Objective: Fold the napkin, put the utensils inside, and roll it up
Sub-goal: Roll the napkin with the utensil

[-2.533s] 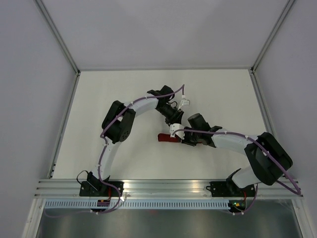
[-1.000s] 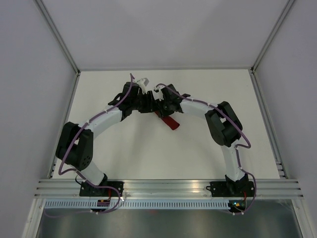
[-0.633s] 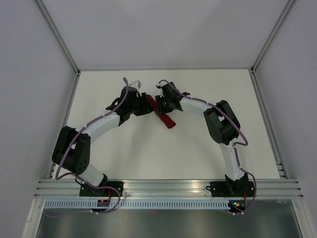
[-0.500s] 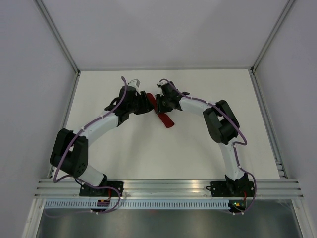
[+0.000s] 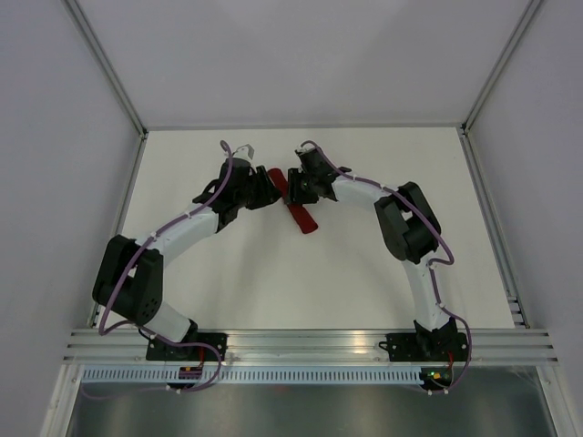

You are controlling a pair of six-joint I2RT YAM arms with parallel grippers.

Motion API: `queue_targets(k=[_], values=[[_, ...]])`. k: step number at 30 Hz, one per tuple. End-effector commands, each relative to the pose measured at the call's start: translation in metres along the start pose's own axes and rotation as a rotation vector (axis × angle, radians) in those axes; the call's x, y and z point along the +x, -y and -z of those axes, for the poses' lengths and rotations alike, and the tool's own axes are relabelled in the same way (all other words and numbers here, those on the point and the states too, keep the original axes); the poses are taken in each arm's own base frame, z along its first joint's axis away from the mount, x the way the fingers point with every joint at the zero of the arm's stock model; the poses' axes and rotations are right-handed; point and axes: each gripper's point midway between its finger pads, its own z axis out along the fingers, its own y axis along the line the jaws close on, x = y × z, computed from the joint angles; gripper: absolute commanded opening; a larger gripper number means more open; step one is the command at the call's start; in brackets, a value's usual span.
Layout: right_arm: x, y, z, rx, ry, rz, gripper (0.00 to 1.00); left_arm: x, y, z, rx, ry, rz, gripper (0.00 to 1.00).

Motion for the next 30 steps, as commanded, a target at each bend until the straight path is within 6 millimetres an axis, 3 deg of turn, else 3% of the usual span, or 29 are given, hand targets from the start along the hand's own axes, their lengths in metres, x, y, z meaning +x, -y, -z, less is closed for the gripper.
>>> queue_targets(k=[1, 3, 7, 15, 24, 30], values=[[0.034, 0.042, -0.012, 0.120, -0.112, -0.098, 0.51, -0.005, -0.010, -0.011, -0.053, 0.045, 0.076, 0.50], [0.030, 0.040, -0.011, 0.108, -0.105, -0.108, 0.51, -0.015, -0.016, -0.015, -0.088, 0.096, 0.089, 0.51], [0.027, 0.040, -0.010, 0.085, -0.108, -0.119, 0.51, -0.017, -0.026, -0.026, -0.136, 0.121, 0.142, 0.52], [0.018, 0.029, -0.001, -0.002, -0.106, -0.148, 0.51, -0.003, -0.039, -0.064, -0.190, 0.067, 0.171, 0.52], [0.018, 0.021, 0.009, -0.051, -0.107, -0.189, 0.50, -0.014, -0.044, -0.096, -0.241, 0.079, 0.188, 0.51], [0.009, 0.018, 0.020, -0.069, -0.088, -0.195, 0.49, -0.005, -0.052, -0.114, -0.278, 0.039, 0.192, 0.51]])
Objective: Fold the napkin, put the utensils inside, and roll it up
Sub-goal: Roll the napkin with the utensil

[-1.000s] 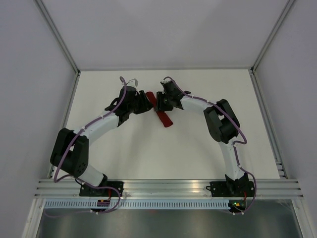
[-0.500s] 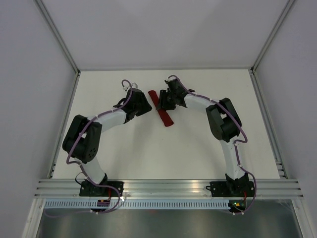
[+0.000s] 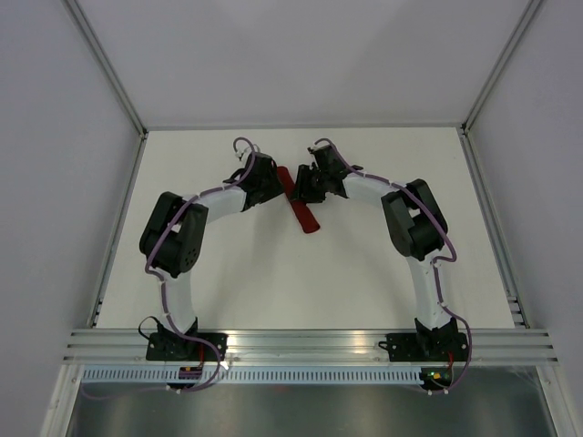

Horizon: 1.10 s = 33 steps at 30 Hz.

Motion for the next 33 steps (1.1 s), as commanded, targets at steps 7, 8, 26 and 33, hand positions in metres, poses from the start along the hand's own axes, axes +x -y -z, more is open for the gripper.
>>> queue_targets(k=[7, 8, 26, 33], values=[[0.013, 0.004, 0.019, 0.016, -0.050, -0.075, 0.49, -0.007, 0.007, -0.021, -0.021, -0.001, 0.041, 0.50], [0.013, 0.001, 0.019, 0.009, -0.046, -0.076, 0.49, -0.007, 0.008, -0.022, -0.017, -0.004, 0.041, 0.50], [-0.008, -0.008, 0.033, -0.028, -0.026, -0.046, 0.50, 0.002, 0.022, -0.034, 0.025, -0.060, 0.006, 0.49], [-0.019, -0.002, 0.041, -0.026, -0.023, -0.047, 0.50, 0.004, 0.024, -0.035, 0.027, -0.062, 0.003, 0.49]])
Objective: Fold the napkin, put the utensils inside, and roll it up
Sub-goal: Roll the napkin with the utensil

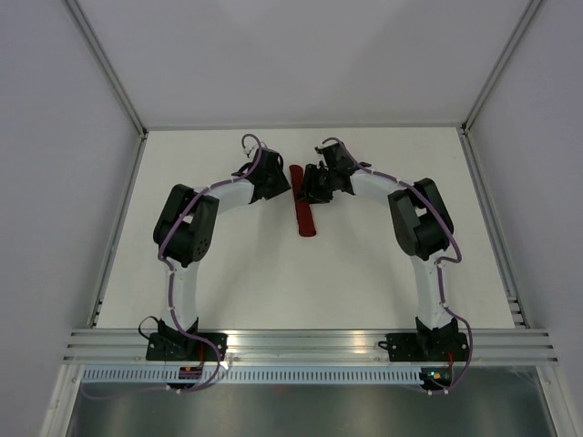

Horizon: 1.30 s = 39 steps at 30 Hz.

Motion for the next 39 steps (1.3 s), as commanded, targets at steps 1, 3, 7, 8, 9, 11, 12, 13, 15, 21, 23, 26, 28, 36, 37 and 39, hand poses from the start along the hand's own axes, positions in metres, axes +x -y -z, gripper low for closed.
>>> queue_targets(k=[1, 3, 7, 8, 9, 11, 12, 13, 15, 21, 23, 26, 28, 36, 37, 39], values=[[-0.020, -0.015, 0.026, -0.029, 0.020, -0.013, 0.50, -0.002, 0.012, -0.003, 0.027, -0.004, 0.005, 0.49], [-0.020, -0.015, 0.028, -0.037, 0.014, -0.015, 0.50, -0.002, 0.012, -0.003, 0.026, -0.005, 0.005, 0.49], [-0.017, -0.014, 0.027, -0.045, 0.001, -0.013, 0.50, -0.001, 0.011, -0.004, 0.026, -0.009, 0.003, 0.49], [-0.016, -0.015, 0.026, -0.052, -0.005, -0.012, 0.50, 0.000, 0.011, -0.004, 0.025, -0.010, 0.001, 0.49], [-0.015, -0.014, 0.024, -0.057, -0.012, -0.013, 0.50, 0.000, 0.011, -0.005, 0.026, -0.009, 0.000, 0.49], [-0.015, -0.017, 0.024, -0.071, -0.019, -0.010, 0.50, 0.000, 0.012, -0.005, 0.032, -0.011, -0.001, 0.49], [-0.015, -0.018, 0.024, -0.077, -0.021, -0.006, 0.50, -0.001, 0.013, -0.004, 0.036, -0.012, -0.003, 0.49], [-0.015, -0.018, 0.023, -0.079, -0.023, -0.003, 0.51, -0.001, 0.015, -0.005, 0.042, -0.017, -0.007, 0.49], [-0.017, -0.019, 0.023, -0.084, -0.021, 0.009, 0.51, -0.002, 0.017, -0.004, 0.050, -0.013, -0.011, 0.49], [-0.017, -0.017, 0.019, -0.081, -0.023, 0.011, 0.50, 0.002, 0.016, -0.006, 0.050, -0.021, -0.018, 0.48], [-0.016, -0.015, 0.017, -0.076, -0.025, 0.015, 0.50, 0.002, 0.015, -0.006, 0.050, -0.023, -0.018, 0.48], [-0.016, -0.013, 0.017, -0.068, -0.023, 0.022, 0.50, 0.004, 0.013, -0.006, 0.045, -0.027, -0.020, 0.48], [-0.015, -0.011, 0.018, -0.058, -0.023, 0.028, 0.50, 0.004, 0.014, -0.005, 0.048, -0.026, -0.020, 0.48], [-0.014, 0.004, 0.020, -0.022, -0.025, 0.034, 0.48, 0.003, 0.014, -0.005, 0.047, -0.025, -0.021, 0.48], [-0.015, 0.003, 0.021, -0.023, -0.024, 0.039, 0.47, 0.003, 0.014, -0.005, 0.048, -0.023, -0.021, 0.48], [-0.016, 0.003, 0.022, -0.020, -0.021, 0.043, 0.48, 0.004, 0.014, -0.005, 0.048, -0.028, -0.020, 0.48]])
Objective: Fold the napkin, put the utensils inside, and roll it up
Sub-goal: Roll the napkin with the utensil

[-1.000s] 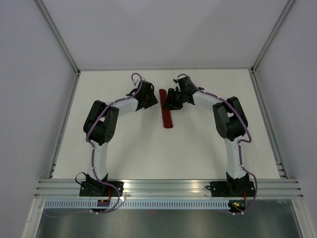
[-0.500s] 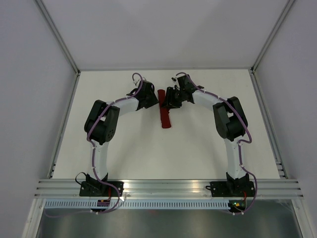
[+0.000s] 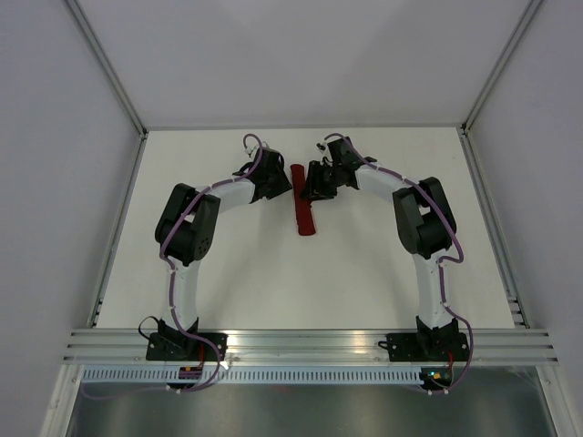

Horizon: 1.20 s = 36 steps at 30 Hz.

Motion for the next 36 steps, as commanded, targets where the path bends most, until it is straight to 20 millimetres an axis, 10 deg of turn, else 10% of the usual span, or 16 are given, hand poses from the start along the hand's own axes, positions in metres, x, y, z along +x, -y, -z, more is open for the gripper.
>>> queue_targets(k=[1, 18, 26, 36], values=[[-0.006, -0.002, 0.010, 0.017, 0.008, -0.006, 0.48, 0.000, 0.010, -0.001, 0.029, -0.008, -0.018, 0.48], [-0.048, -0.044, 0.048, -0.056, 0.093, 0.140, 0.59, -0.044, 0.026, 0.038, 0.062, 0.113, -0.075, 0.54], [-0.077, -0.043, 0.122, -0.039, 0.221, 0.259, 0.65, -0.097, 0.041, 0.134, 0.152, 0.259, -0.129, 0.56], [-0.068, 0.030, 0.275, 0.167, 0.445, 0.323, 0.74, -0.074, 0.044, 0.275, 0.363, 0.307, -0.285, 0.61]])
